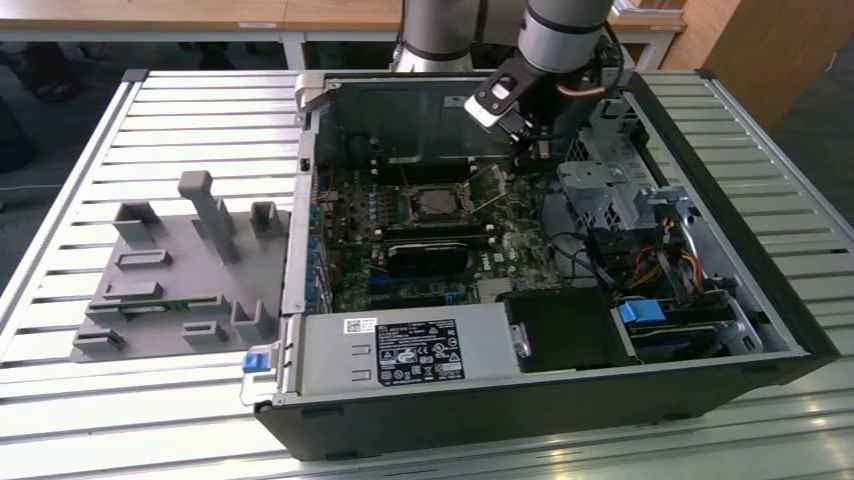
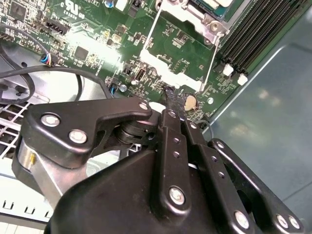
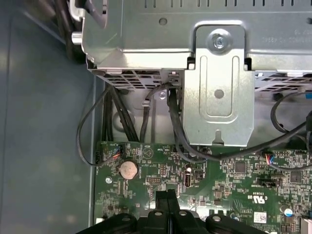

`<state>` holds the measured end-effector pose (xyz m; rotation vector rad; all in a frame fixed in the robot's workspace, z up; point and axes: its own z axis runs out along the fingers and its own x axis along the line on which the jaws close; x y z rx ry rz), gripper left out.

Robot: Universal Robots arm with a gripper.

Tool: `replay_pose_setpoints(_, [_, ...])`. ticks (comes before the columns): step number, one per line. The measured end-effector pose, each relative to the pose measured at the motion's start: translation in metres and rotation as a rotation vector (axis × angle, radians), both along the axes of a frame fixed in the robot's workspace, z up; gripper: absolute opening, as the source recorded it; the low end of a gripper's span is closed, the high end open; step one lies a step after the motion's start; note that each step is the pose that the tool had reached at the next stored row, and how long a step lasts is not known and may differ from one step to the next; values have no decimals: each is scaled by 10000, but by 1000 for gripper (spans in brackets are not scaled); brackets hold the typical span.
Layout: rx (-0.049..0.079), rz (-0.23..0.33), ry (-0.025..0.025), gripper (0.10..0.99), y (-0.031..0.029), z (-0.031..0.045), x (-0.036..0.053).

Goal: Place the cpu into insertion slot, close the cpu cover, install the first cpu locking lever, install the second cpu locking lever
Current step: 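Close the cpu cover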

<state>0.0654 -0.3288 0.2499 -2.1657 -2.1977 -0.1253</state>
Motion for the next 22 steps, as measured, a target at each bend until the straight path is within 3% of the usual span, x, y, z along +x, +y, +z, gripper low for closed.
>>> replay_pose_setpoints(16, [-8,0,20,106,1,-122,30])
replay_pose_setpoints(22, [-7,0,17,106,2,-123,-109])
